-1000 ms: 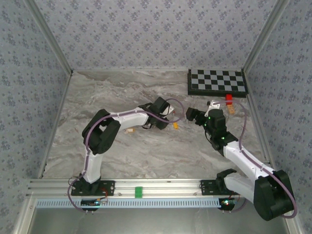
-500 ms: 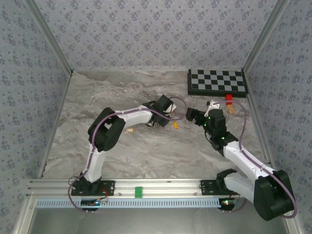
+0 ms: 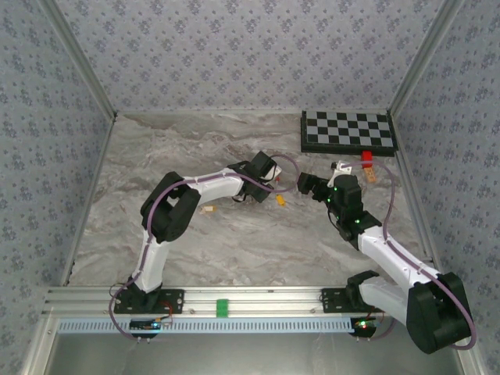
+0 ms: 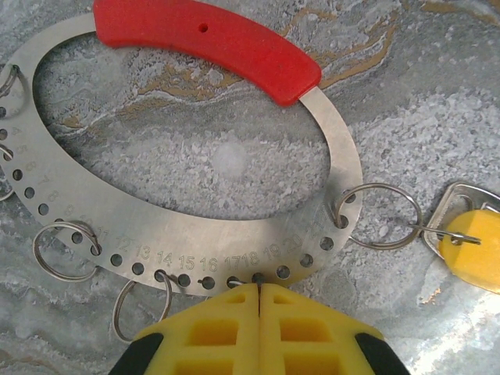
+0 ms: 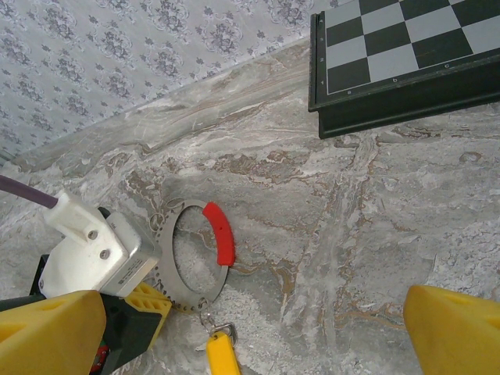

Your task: Put the keys on the keyring

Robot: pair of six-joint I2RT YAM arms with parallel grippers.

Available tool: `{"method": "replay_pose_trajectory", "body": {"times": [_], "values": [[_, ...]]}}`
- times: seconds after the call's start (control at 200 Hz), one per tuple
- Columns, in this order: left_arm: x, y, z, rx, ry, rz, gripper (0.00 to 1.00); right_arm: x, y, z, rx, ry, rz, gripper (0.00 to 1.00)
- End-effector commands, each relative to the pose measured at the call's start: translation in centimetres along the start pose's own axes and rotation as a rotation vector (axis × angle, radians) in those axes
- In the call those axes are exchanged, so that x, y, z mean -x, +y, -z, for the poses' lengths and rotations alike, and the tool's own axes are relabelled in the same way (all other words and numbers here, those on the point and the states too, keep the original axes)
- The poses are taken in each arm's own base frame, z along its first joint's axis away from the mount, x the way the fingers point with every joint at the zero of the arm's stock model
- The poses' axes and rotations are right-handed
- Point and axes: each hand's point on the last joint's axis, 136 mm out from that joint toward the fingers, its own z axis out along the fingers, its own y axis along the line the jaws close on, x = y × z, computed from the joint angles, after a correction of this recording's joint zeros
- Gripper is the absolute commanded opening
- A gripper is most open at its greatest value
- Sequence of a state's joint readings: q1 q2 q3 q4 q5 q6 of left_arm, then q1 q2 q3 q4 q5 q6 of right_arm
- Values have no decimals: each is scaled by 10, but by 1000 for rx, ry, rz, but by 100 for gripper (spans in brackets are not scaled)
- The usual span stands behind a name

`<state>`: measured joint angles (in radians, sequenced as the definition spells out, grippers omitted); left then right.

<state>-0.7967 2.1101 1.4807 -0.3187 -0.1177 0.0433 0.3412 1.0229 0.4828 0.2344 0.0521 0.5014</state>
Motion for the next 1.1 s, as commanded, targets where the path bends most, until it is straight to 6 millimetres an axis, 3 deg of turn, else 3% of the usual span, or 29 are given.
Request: {"method": "replay_pose_trajectory", "body": {"times": [0.0, 0.225, 0.43, 0.855, 1.094], "values": [[10, 2, 22, -14, -22, 14, 0, -1, 3, 2, 13, 0, -10, 99], [16, -1, 45, -49, -52, 41, 0, -1, 4, 2, 14, 0, -10, 100], [10, -4, 54, -70, -55, 59, 0, 0, 4, 2, 15, -2, -10, 100], [-18, -16, 27, -142, 43, 98, 2, -2, 4, 2, 13, 1, -7, 100], [-24, -13, 18, -143, 67, 108, 20, -2, 6, 1, 18, 2, -2, 100]]}}
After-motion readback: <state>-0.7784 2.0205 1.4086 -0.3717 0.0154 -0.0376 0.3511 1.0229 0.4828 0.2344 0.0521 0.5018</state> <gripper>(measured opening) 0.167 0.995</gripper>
